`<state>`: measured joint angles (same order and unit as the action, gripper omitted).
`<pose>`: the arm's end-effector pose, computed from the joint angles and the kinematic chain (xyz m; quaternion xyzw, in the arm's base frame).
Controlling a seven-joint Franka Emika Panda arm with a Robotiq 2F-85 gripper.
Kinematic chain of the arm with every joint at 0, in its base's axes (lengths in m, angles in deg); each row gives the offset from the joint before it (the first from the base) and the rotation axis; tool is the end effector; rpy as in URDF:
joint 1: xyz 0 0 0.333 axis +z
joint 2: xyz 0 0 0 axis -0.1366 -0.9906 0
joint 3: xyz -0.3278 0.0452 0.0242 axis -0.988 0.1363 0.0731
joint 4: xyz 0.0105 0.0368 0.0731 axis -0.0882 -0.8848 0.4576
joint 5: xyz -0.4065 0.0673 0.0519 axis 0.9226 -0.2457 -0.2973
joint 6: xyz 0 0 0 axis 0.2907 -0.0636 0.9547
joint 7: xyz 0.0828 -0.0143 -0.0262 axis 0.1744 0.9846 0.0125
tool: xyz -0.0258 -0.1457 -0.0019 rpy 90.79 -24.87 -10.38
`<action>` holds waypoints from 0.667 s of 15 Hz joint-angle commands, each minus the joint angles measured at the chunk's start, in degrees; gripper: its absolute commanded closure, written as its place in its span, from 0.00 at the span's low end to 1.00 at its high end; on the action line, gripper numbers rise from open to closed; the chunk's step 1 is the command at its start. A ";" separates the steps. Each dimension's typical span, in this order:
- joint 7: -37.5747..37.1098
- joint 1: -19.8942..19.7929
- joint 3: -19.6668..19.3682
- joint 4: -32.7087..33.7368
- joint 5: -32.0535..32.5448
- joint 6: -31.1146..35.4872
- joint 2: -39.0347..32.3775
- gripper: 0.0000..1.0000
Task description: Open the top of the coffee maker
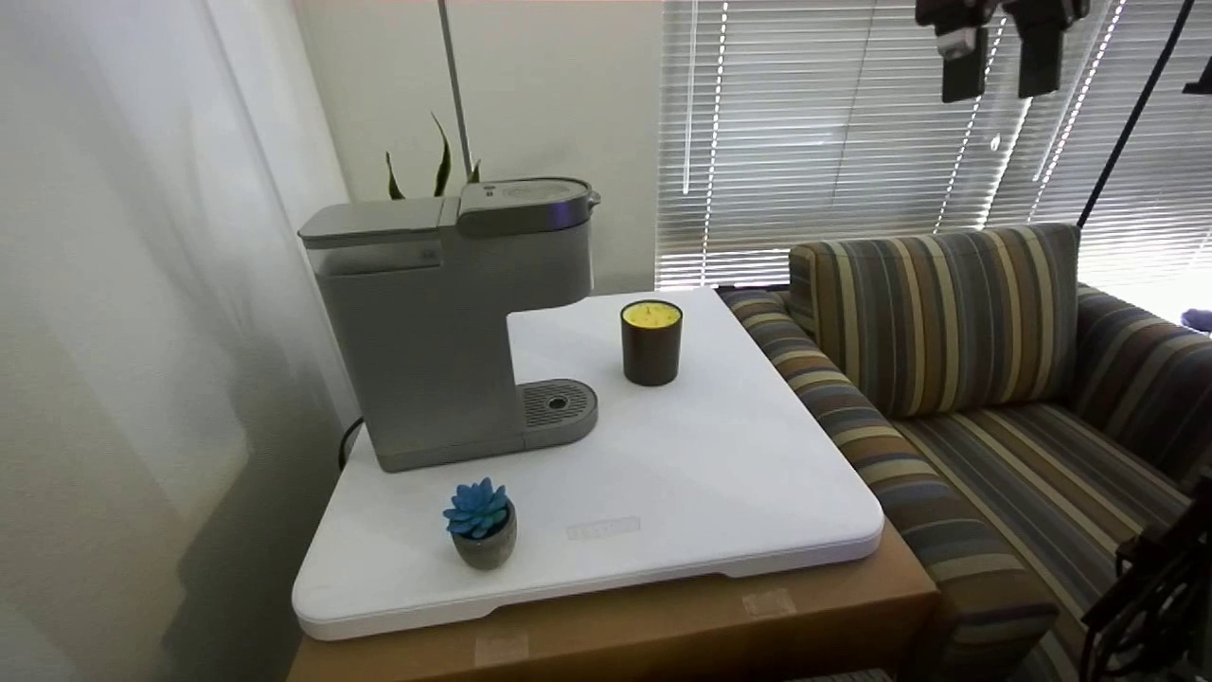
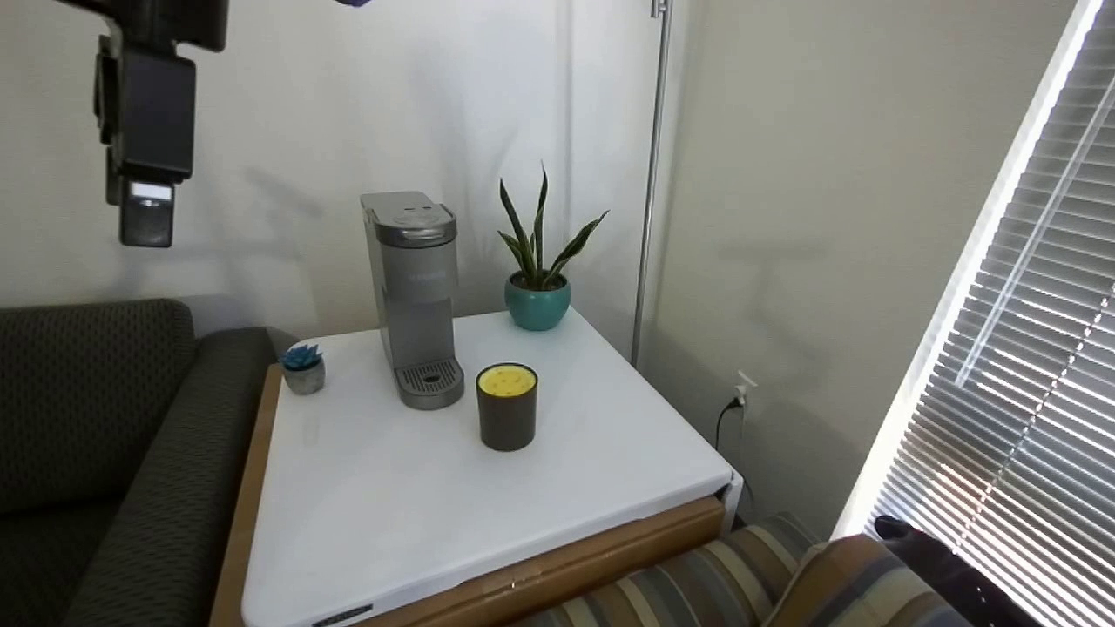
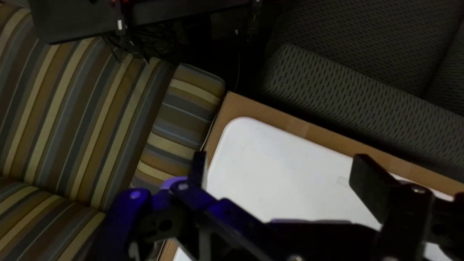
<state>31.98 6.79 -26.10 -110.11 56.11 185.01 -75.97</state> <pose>0.4745 0.0151 0.4108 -0.9847 0.1027 0.1361 0.0362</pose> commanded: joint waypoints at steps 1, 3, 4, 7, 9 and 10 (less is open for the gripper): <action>-2.59 -0.14 -1.11 -0.03 -6.59 3.29 -2.67 0.00; -4.07 -0.19 -1.46 0.24 -11.42 5.38 -4.19 0.00; -4.96 -0.21 -1.63 0.44 -14.10 6.82 -5.13 0.00; -6.10 -0.38 -2.11 1.15 -19.65 11.77 -8.12 0.00; -5.78 -0.55 -2.58 2.12 -23.42 14.16 -9.88 0.00; -5.64 -0.66 -2.84 2.51 -25.39 15.37 -10.36 0.00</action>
<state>26.33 6.66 -28.13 -109.77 35.46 197.79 -83.52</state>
